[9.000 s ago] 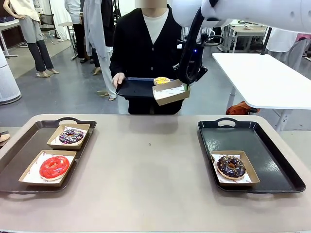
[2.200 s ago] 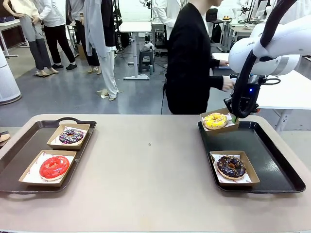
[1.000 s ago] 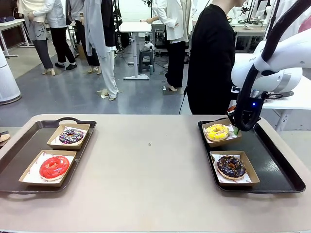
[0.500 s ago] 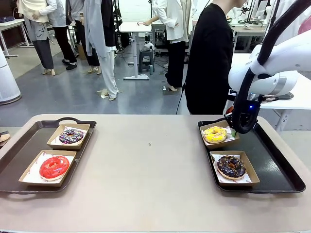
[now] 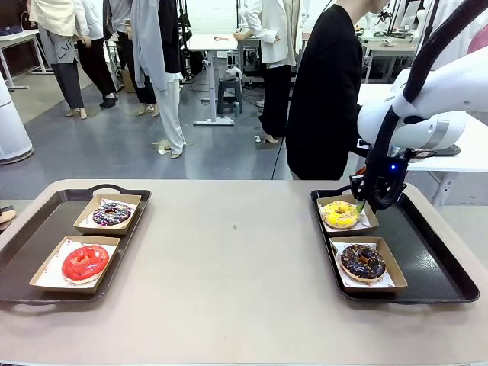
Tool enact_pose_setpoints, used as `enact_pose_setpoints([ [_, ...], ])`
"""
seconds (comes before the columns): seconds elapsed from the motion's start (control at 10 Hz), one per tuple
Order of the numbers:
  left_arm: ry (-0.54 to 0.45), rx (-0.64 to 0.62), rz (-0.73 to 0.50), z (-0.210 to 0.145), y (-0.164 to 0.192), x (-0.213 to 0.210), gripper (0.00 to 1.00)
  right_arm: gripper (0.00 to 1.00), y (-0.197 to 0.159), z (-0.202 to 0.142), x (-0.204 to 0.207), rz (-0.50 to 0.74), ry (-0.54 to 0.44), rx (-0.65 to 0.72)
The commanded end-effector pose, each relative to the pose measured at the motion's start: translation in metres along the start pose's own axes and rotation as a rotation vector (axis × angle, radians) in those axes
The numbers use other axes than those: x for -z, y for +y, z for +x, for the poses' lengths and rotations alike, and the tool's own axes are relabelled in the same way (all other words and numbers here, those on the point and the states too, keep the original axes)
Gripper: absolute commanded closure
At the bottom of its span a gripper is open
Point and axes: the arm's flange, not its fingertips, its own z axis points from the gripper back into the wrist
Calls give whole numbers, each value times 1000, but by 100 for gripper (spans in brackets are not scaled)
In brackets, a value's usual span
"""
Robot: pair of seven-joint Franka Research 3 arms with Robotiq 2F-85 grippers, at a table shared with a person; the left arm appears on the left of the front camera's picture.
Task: Individually package the donuts and arrange them on the tray.
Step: Place the picked Paper togo box on the Handle tray.
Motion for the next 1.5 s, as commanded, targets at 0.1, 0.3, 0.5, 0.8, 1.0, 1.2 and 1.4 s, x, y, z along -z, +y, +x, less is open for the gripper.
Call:
enact_pose_setpoints([
  [0.1, -3, 3, -1, -1, -1, -1, 0, 5, -2, -4, 3, -8, -15, -21],
  [0.3, -3, 3, -1, -1, -1, -1, 0, 0, -2, -5, 3, -4, -12, -24],
  [0.5, -3, 3, -1, -1, -1, -1, 0, 0, -4, -5, 3, -2, -8, -24],
  [0.8, -3, 3, -1, -1, -1, -1, 0, 0, -6, -8, -1, -4, -16, -32],
  [1.0, -3, 3, -1, -1, -1, -1, 0, 0, -17, -26, -26, 94, -48, -115],
  [1.2, -3, 3, -1, -1, -1, -1, 0, 0, -56, -61, -70, 244, -90, -193],
  [1.4, -3, 3, -1, -1, -1, -1, 0, 0, -109, -97, -102, 425, -150, -203],
])
